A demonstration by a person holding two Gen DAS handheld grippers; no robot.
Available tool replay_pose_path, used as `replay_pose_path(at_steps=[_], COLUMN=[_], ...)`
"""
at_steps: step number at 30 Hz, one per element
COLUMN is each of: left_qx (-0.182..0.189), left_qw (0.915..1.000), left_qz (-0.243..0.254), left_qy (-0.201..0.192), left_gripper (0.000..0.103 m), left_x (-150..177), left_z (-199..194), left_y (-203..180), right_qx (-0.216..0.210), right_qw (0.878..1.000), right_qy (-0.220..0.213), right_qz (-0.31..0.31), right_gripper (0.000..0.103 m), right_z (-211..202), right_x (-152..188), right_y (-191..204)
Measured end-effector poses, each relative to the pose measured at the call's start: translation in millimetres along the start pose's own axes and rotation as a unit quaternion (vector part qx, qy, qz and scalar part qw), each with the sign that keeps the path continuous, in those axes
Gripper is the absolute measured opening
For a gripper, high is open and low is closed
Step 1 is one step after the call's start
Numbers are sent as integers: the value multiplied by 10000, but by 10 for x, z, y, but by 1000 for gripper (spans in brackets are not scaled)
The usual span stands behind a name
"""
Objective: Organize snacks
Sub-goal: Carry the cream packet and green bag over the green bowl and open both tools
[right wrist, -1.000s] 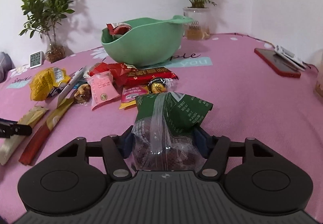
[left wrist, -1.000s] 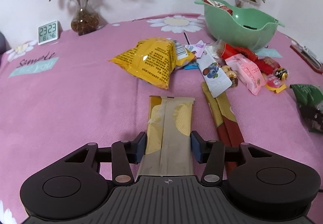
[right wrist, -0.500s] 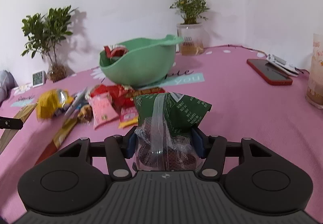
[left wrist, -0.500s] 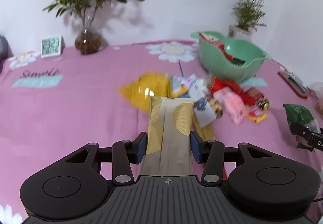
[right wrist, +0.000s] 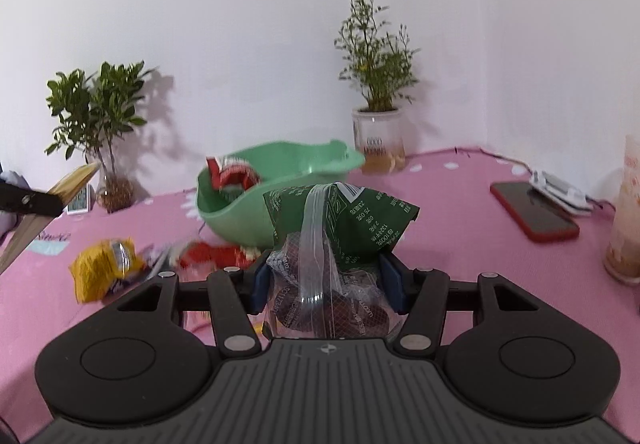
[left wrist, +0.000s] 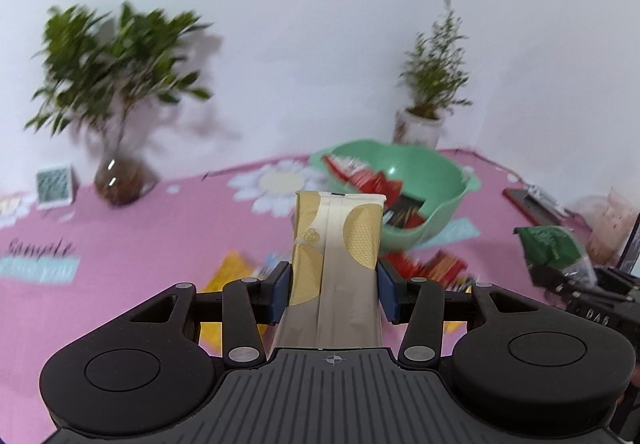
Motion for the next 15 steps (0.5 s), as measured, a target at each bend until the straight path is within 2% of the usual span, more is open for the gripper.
replay_pose_path(at_steps=[7, 15], left_qx=[267, 314], left_qw=[9992, 9987], left_qz=[301, 394], left_qy=[-48, -3], left_gripper=[103, 103], left_x=[-421, -873], left_z=[353, 1000], left_y=[-348, -644], right_qx=[-184, -393], right_qw=[9996, 9974], right_qy=[-179, -417], right_qz=[-113, -439], right_gripper=[61, 61], right_z=[231, 638], right_x=[-216, -612], right_y=[29, 51])
Point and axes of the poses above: each gripper's, at about its wrist camera, not at the fingertips, and z roughly the way its jaws point, y to its left, x to its underside, the point moved 4 cm from there along z, roughly the way its jaws point, and after that the axes turned 9 degrees about -x, right-handed, at the moved point
